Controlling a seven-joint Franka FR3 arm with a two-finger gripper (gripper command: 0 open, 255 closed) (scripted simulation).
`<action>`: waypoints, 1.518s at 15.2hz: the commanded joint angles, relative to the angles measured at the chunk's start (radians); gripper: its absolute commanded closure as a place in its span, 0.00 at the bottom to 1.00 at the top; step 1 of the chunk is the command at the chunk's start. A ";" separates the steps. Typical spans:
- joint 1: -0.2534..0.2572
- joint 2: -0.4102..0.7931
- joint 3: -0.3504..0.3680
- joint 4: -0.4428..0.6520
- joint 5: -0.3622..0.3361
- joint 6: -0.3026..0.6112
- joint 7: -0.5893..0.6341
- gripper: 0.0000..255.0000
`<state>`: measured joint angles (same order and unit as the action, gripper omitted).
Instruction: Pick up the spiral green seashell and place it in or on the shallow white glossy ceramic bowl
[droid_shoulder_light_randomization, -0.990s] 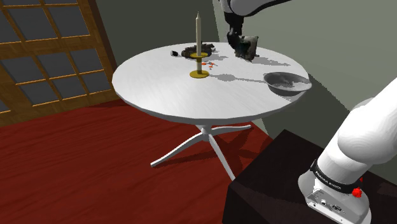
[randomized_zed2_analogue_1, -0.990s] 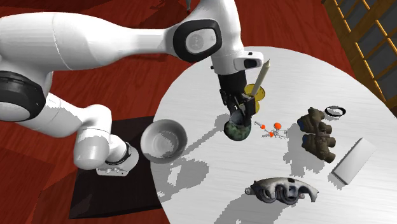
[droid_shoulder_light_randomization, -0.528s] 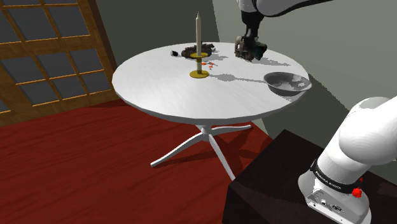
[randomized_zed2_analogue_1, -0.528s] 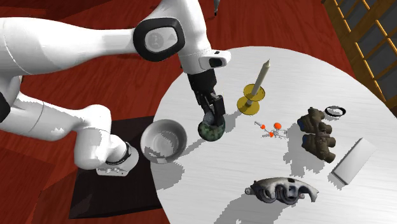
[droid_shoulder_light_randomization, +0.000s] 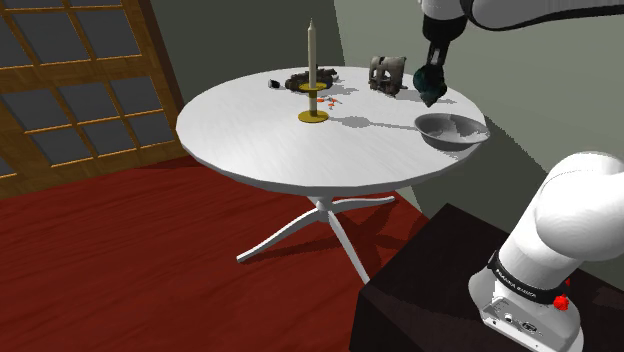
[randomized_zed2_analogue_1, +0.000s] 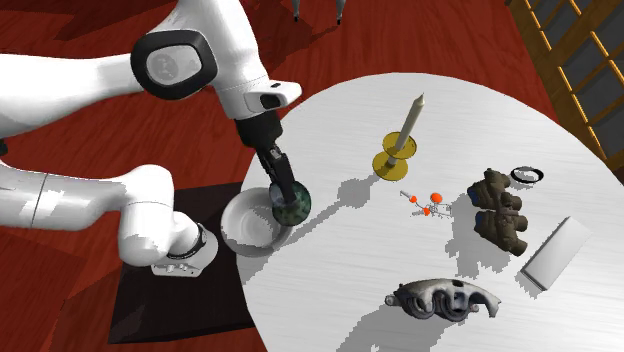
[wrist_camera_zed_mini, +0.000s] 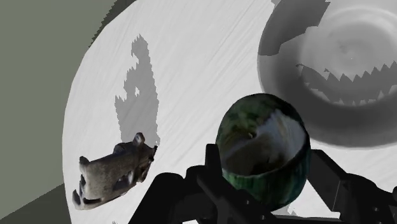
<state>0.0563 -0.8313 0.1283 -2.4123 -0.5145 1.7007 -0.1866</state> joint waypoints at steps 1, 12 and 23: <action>0.015 -0.086 0.008 -0.040 0.015 -0.047 -0.013 1.00; 0.047 -0.228 0.021 -0.202 0.034 -0.042 0.016 1.00; 0.058 -0.251 0.021 -0.305 0.030 0.024 0.059 1.00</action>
<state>0.1141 -1.0881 0.1497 -2.7082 -0.4902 1.7338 -0.1282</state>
